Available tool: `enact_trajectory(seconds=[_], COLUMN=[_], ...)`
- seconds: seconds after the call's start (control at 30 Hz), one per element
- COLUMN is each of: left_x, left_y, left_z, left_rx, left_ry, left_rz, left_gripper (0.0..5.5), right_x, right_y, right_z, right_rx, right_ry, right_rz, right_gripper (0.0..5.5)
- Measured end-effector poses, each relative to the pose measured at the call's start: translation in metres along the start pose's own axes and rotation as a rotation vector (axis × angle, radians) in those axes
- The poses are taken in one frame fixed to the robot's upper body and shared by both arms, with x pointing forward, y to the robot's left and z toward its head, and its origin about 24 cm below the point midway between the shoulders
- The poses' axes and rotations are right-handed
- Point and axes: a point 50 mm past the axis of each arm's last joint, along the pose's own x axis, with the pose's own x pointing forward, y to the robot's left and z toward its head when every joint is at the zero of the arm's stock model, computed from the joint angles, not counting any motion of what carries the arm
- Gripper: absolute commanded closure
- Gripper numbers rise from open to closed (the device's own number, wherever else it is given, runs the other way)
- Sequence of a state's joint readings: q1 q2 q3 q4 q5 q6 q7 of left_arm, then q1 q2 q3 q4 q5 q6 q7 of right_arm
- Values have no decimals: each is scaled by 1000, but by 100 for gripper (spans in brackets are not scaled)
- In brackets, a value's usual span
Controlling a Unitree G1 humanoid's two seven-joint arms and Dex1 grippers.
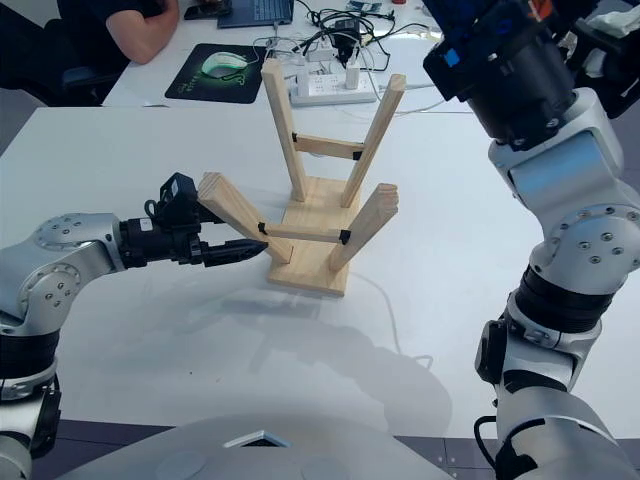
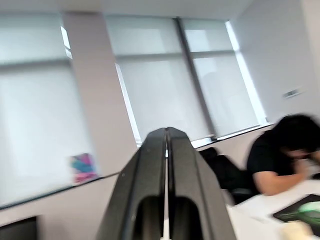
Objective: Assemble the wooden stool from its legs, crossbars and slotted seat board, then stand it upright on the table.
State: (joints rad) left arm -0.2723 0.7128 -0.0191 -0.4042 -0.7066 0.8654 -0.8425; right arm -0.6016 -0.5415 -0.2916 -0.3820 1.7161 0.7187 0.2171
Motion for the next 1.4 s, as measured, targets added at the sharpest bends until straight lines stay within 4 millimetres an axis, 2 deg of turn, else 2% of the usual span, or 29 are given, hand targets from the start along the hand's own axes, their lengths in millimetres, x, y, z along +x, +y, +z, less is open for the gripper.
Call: enact_trajectory(seconds=[0.03, 0.07, 0.1, 0.13, 0.17, 0.23, 0.3, 0.33, 0.4, 0.43, 0.47, 0.5, 0.57, 0.73, 0.87, 1.0, 1.2, 1.3, 1.4], left_x=[1, 0, 0, 0, 0, 0, 0, 0, 2, 6, 10, 13, 19, 27, 26, 24, 28, 34, 37], left_y=[-1, -2, -4, -4, -4, -4, -4, -4, -6, -8, -10, -12, -16, -20, -19, -11, -1, -2, -1], left_z=[0, -3, -6, -6, -8, -7, -7, -7, -7, -7, -8, -8, -8, -8, -8, -5, 3, 7, 7], left_rx=[2, -2, -10, -13, -17, -16, -16, -15, -14, -17, -22, -24, -26, -26, -13, 13, 42, 53, 54], left_ry=[-1, 3, 8, 9, 11, 10, 10, 10, 6, 3, 2, 1, -6, -16, -7, 2, -16, -28, -31], left_rz=[5, 11, 15, 17, 19, 19, 20, 21, 19, 12, 4, -2, -16, -26, -10, 26, 48, 34, 28], left_gripper=[160, 160, 160, 160, 160, 160, 160, 160, 160, 160, 160, 160, 160, 160, 160, 160, 160, 160, 160], right_x=[-11, -29, -55, -63, -84, -101, -125, -141, -162, -173, -179, -180, -177, -166, -161, -153, -141, -138, -133], right_y=[-4, -16, -39, -44, -60, -69, -77, -77, -65, -52, -40, -31, -24, -23, -22, -24, -28, -32, -43], right_z=[1, 4, 12, 13, 10, 2, -17, -36, -74, -97, -111, -115, -112, -117, -146, -178, -205, -214, -214], right_rx=[64, 59, 9, -7, -86, -175, -250, -250, -197, -109, -25, 20, 36, 39, 36, 45, 14, -7, -55], right_ry=[46, 74, 78, 86, 155, 285, 504, 673, 964, 1109, 1182, 1225, 1270, 1263, 1268, 1200, 1140, 1125, 1103], right_rz=[7, -86, -281, -335, -502, -616, -703, -712, -629, -548, -479, -427, -368, -297, -264, -287, -367, -435, -501], right_gripper=[549, 549, 549, 549, 549, 549, 549, 549, 549, 549, 549, 549, 549, 549, 549, 549, 549, 549, 549])
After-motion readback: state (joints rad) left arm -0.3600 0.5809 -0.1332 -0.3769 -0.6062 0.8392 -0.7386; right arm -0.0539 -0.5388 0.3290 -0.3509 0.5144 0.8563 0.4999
